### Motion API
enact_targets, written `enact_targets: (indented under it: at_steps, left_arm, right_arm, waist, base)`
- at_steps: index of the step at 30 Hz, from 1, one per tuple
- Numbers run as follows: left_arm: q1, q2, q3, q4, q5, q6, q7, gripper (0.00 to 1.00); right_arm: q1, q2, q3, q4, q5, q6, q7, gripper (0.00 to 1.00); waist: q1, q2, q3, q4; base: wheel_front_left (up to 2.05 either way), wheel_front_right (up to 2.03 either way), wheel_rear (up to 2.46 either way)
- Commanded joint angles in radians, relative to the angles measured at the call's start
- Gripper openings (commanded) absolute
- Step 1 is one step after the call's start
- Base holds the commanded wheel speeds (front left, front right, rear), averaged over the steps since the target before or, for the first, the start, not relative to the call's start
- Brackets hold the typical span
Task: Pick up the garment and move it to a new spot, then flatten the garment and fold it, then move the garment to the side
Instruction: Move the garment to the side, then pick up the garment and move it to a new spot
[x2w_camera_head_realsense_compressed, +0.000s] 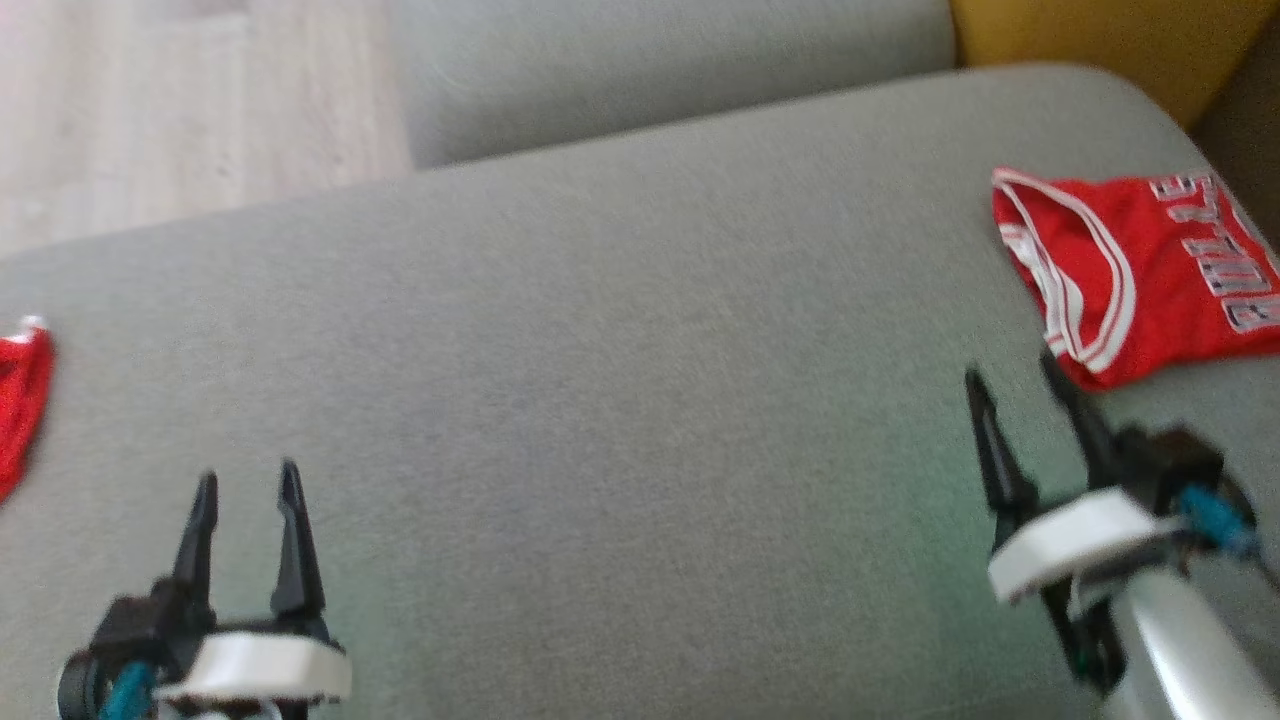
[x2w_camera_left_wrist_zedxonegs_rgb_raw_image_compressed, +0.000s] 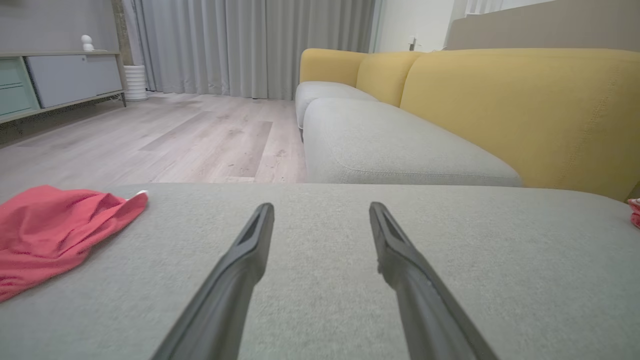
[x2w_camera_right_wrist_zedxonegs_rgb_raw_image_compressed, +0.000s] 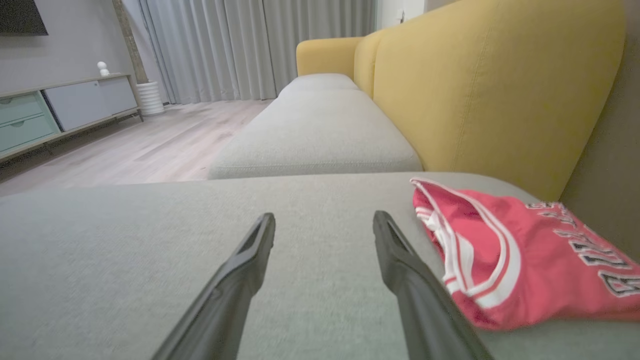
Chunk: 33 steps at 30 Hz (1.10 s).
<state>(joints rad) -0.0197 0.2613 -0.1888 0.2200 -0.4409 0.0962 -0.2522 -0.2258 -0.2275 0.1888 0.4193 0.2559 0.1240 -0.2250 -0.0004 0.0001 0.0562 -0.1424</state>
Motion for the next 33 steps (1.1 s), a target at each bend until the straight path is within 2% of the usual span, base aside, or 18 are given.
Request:
enact_targets:
  at_steps: [1, 9, 18, 22, 33]
  left_arm:
    - [-0.011, 0.008, 0.050, -0.023, 0.014, -0.002, -0.009, 1.00]
    - [0.022, -0.009, 0.057, -0.006, 0.047, -0.013, -0.009, 1.00]
    - [0.001, -0.016, 0.063, 0.014, 0.058, -0.043, -0.009, 1.00]
    - [-0.007, -0.018, 0.061, 0.014, 0.069, -0.042, -0.009, 1.00]
    - [-0.044, -0.001, 0.048, -0.013, 0.075, -0.042, 0.016, 1.00]
  right_arm:
    - [0.023, 0.011, -0.004, -0.070, -0.016, 0.007, 0.022, 1.00]
    - [0.133, 0.066, -0.068, -0.211, -0.079, 0.007, 0.106, 1.00]
    - [0.153, 0.086, -0.084, -0.262, -0.100, 0.007, 0.154, 1.00]
    - [0.164, 0.092, -0.084, -0.265, -0.100, 0.007, 0.161, 1.00]
    - [0.170, 0.106, -0.077, -0.263, -0.095, 0.007, 0.163, 1.00]
  waist:
    - [0.0004, -0.0001, -0.060, 0.053]
    - [0.0004, -0.0001, -0.069, 0.065]
    - [0.0004, -0.0001, -0.063, 0.096]
    - [0.0004, -0.0001, -0.060, 0.138]
    - [0.0004, -0.0001, -0.047, 0.383]
  base:
    - [0.00, 0.00, 0.00]
    - [0.00, 0.00, 0.00]
    - [0.00, 0.00, 0.00]
    - [0.00, 0.00, 0.00]
    - [0.00, 0.00, 0.00]
